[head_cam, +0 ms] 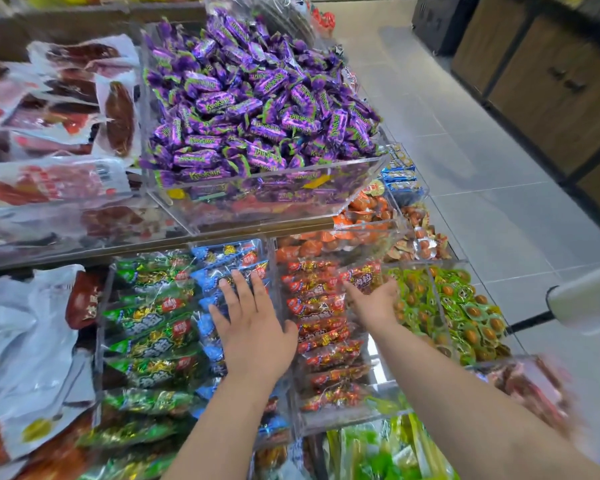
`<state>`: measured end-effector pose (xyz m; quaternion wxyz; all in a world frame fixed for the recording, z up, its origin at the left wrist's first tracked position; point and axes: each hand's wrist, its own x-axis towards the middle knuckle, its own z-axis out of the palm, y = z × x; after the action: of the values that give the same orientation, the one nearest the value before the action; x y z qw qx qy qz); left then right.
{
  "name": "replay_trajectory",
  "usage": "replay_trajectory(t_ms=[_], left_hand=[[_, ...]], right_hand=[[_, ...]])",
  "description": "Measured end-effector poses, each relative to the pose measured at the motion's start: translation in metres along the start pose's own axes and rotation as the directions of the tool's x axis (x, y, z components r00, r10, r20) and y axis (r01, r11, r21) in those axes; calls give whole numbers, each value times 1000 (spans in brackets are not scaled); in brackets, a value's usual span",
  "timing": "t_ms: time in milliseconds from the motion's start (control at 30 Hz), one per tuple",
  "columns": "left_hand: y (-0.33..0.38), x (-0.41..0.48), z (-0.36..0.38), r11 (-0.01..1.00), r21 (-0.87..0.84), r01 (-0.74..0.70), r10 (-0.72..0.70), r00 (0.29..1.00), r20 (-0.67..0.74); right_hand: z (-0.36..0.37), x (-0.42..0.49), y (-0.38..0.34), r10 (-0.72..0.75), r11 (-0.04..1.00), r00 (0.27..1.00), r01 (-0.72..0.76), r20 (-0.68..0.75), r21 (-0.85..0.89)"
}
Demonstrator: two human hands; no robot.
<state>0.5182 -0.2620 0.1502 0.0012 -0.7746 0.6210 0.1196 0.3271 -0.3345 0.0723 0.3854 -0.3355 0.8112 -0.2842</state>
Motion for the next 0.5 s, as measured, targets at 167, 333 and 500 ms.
replay_trajectory(t_ms=[167, 333, 500], left_hand=[[1, 0, -3, 1000, 16, 6, -6, 1000, 23], [0, 0, 0, 1000, 11, 8, -8, 1000, 8], [-1, 0, 3, 1000, 19, 15, -15, 1000, -7]], right_hand=[[6, 19, -14, 38, 999, 999, -38, -29, -1], [20, 26, -35, 267, 958, 956, -251, -121, 137], [17, 28, -15, 168, 947, 985, -153, -27, 284]])
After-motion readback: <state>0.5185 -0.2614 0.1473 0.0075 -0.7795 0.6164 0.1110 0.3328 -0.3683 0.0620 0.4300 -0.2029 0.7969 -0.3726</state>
